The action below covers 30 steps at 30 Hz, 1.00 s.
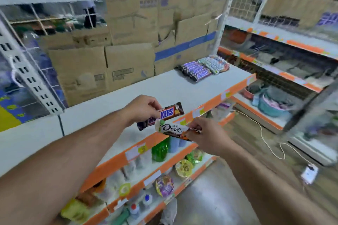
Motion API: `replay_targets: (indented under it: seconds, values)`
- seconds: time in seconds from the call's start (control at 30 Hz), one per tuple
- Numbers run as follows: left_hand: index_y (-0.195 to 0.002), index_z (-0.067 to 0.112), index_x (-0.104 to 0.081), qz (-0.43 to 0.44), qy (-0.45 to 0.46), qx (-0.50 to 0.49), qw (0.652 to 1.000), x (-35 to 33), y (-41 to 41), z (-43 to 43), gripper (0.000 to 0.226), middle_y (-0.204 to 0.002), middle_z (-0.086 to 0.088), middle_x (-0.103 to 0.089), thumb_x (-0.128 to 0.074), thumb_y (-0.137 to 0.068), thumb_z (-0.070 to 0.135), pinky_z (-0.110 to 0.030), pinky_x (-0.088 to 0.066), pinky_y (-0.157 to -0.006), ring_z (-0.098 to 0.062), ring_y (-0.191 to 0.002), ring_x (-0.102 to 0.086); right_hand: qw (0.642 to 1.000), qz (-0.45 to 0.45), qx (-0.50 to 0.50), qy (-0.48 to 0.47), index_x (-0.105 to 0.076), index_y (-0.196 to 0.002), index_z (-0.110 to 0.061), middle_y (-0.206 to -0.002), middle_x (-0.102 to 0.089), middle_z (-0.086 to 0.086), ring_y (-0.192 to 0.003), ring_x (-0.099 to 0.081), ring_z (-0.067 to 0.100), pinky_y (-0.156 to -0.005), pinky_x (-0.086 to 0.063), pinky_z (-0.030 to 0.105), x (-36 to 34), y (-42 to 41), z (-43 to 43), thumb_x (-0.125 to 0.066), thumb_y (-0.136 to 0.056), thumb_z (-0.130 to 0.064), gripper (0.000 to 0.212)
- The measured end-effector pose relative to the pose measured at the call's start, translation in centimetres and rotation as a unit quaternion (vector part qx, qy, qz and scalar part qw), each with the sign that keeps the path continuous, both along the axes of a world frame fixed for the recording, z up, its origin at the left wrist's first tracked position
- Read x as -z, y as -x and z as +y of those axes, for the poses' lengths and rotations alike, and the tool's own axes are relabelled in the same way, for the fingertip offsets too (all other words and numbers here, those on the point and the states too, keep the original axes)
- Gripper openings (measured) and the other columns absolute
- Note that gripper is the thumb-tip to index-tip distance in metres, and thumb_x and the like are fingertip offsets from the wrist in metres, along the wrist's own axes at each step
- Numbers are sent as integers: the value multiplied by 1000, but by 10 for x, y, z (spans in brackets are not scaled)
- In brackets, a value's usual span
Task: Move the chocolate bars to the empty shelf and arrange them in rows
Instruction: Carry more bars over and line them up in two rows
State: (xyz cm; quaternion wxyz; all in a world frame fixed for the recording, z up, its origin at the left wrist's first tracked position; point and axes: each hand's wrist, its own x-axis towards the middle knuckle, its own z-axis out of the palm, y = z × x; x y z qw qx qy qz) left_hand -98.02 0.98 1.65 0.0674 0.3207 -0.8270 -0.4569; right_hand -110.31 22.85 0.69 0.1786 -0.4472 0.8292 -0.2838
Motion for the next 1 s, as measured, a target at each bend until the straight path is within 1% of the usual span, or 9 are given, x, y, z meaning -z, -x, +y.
replay_targets:
  seconds: [0.07, 0.17, 0.23, 0.33, 0.53, 0.67, 0.77, 0.9, 1.0]
  values:
    - [-80, 19, -72, 2, -5, 26, 1000, 4, 39, -4, 14, -76, 2, -72, -75, -71, 9, -32, -53, -68, -15, -69, -66, 1000, -2, 20, -7, -61, -81, -20, -76, -61, -1, -66, -59, 23, -60, -49, 36, 1, 29, 0, -69, -82, -25, 9]
    - [-78, 18, -72, 9, -6, 54, 998, 10, 97, -13, 14, -75, 1, -72, -75, -70, 7, -23, -50, -59, -13, -64, -65, 999, 27, 44, -17, -58, -76, -21, -72, -59, -1, -67, -56, 22, -58, -43, 33, 2, 71, -4, -70, -82, -25, 14]
    - [-78, 17, -72, 15, -12, 62, 998, 12, 135, -24, 13, -77, 0, -73, -75, -70, 7, -25, -53, -58, -13, -65, -67, 997, 41, 56, -30, -56, -75, -24, -73, -62, 2, -67, -58, 23, -58, -41, 33, -1, 100, -10, -69, -83, -25, 15]
    - [-79, 20, -71, 6, -8, 82, 997, 11, 192, -41, 14, -80, 1, -72, -78, -70, 12, -31, -56, -63, -16, -70, -68, 995, 52, 62, -60, -58, -78, -25, -76, -64, -2, -71, -56, 18, -62, -43, 32, -6, 147, -23, -68, -83, -25, 12]
    - [-79, 21, -69, 8, 40, 99, 994, 15, 271, -61, 16, -75, 4, -67, -81, -70, 17, -24, -47, -60, -11, -66, -59, 994, 66, 70, -51, -57, -77, -29, -68, -58, -12, -64, -52, 6, -54, -37, 23, -5, 214, -47, -72, -80, -28, 15]
    - [-81, 21, -68, -17, 125, 109, 986, 18, 315, -66, 13, -73, 4, -66, -78, -73, 20, -24, -45, -54, -11, -63, -59, 996, 43, 51, -62, -59, -78, -27, -71, -62, -9, -67, -56, 10, -61, -46, 33, -1, 256, -54, -70, -79, -25, 12]
    - [-80, 23, -66, -23, 171, 95, 980, 24, 342, -67, 12, -73, 5, -67, -76, -73, 22, -28, -48, -62, -15, -68, -62, 997, 41, 41, -56, -58, -76, -28, -73, -61, -10, -70, -55, 12, -61, -45, 31, 5, 290, -60, -70, -80, -24, 14]
    - [-82, 27, -65, -49, 231, 82, 968, 35, 371, -67, 8, -73, 8, -62, -70, -76, 24, -25, -41, -57, -14, -71, -58, 997, 35, -17, -68, -55, -74, -31, -76, -62, -9, -73, -57, 13, -62, -45, 30, 12, 339, -69, -69, -81, -25, 17]
    - [-87, 27, -66, -75, 274, 51, 957, 40, 384, -67, 10, -78, 8, -62, -63, -77, 28, -28, -45, -62, -17, -76, -58, 995, 38, -70, -65, -58, -78, -27, -78, -64, -5, -75, -59, 16, -63, -48, 33, 15, 375, -77, -67, -82, -21, 11]
